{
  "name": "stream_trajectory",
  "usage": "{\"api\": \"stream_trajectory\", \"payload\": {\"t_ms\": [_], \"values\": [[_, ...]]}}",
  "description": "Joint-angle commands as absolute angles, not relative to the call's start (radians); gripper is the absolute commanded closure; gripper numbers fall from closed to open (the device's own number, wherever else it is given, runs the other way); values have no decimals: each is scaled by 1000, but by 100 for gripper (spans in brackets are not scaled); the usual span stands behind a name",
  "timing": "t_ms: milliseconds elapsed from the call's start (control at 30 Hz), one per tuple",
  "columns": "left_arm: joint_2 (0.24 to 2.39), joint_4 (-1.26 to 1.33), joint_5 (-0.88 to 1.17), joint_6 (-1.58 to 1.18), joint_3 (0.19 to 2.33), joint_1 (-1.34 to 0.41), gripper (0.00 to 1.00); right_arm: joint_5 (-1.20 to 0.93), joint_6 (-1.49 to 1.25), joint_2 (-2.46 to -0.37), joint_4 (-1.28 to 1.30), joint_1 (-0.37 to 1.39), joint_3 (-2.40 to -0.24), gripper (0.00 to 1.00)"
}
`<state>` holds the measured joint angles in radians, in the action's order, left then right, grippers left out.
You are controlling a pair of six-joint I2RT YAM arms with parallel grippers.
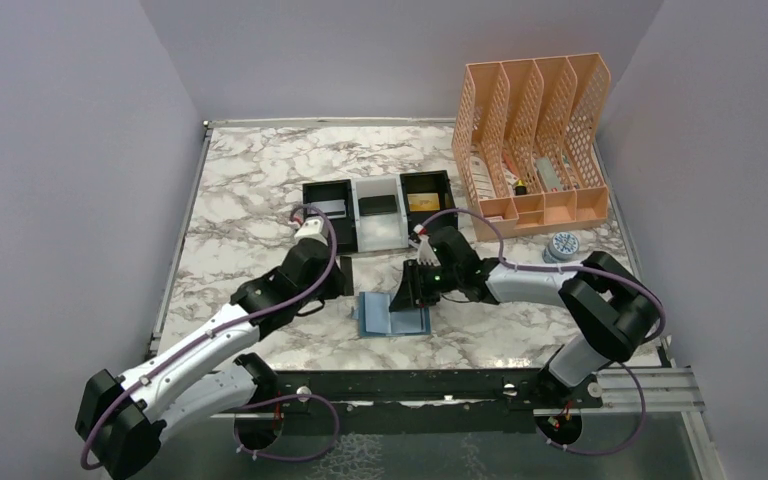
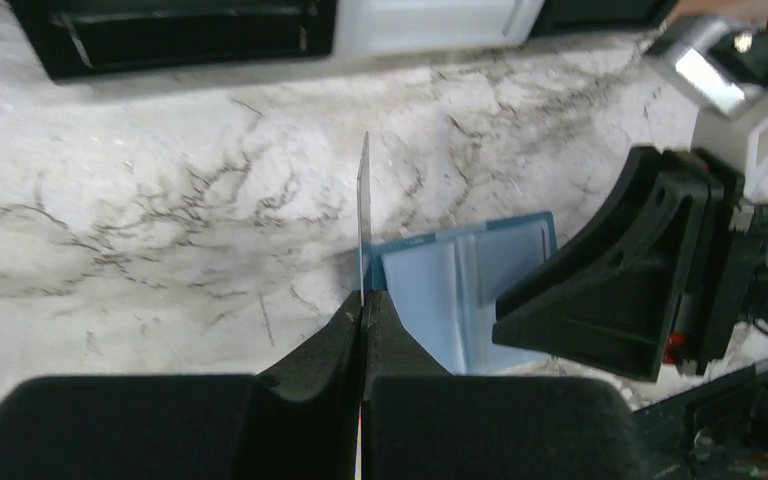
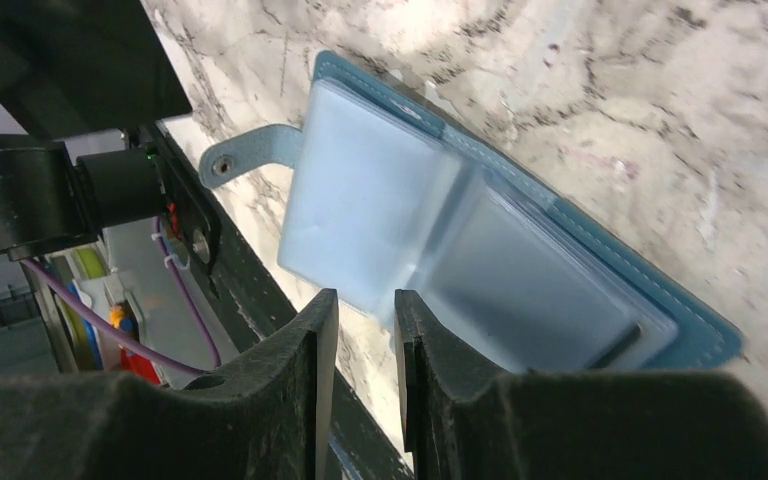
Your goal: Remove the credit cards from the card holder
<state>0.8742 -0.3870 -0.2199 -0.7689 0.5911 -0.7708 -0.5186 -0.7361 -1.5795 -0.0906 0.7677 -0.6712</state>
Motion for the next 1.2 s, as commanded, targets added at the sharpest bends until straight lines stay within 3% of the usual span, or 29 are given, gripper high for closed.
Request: {"api": "stream_trajectory", "payload": {"t_ms": [0,133,333,500,633,833,1000,1167], "values": [[879,-379,-63,-668,648,-635,100,-564,-751,-1633,-128,796,-729,72],[872,-314,112,-631,646,-544,100,-567,-736,-1684,-85,807,-760,72],[830,-119,291,-673,512,-505,100,-361,-706,-1688,89,806,-790,72],[795,-10,347,-719,455,-500,100,-378,-675,-1571,17,807,-768,72],[829,39,366,-719,466,-498,100,-238,-641,-1451,16,807,-785,69],[877,146,410,-728,473,-481,100,117,-616,-1269,-97,798,-690,52],[921,258,529,-774,420,-389,100,268,-531,-1149,-289,794,-560,43],[893,328,608,-807,397,-341,100,274,-516,-1119,-91,749,-633,28]]}}
